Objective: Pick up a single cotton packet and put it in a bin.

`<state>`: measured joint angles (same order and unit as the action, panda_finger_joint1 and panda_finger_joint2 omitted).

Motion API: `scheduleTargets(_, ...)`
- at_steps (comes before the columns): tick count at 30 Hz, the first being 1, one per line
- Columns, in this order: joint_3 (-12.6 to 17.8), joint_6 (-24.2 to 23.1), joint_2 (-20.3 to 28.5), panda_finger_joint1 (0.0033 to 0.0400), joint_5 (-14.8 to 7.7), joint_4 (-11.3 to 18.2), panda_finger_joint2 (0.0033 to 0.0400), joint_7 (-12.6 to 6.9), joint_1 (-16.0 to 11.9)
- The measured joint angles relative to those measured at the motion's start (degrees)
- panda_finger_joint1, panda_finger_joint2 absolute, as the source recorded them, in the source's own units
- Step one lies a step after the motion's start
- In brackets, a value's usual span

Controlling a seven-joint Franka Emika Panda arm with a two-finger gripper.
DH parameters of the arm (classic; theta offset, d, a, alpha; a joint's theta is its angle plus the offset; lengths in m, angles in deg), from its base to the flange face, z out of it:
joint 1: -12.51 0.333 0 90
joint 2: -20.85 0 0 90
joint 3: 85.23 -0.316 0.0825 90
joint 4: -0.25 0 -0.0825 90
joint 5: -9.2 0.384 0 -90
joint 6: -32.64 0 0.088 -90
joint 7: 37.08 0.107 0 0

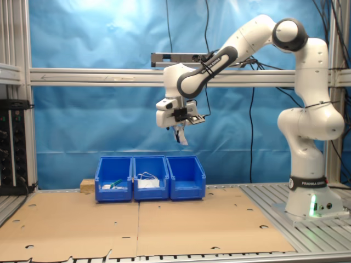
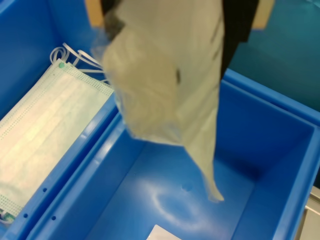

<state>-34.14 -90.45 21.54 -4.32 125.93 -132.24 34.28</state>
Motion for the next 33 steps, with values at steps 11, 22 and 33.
scheduleTargets(11, 0.00, 0.36, 0.08, 0.0088, 0.00, 0.03, 0.0088, 0.00, 0.00)
scheduleTargets(22, 0.00, 0.68, 0.09, 0.0279, 0.00, 0.04, 0.0279, 0.00, 0.00)
scheduleTargets(33, 0.00, 0.76, 0.09, 0.0397, 0.00, 0.04, 0.0397, 0.00, 0.00)
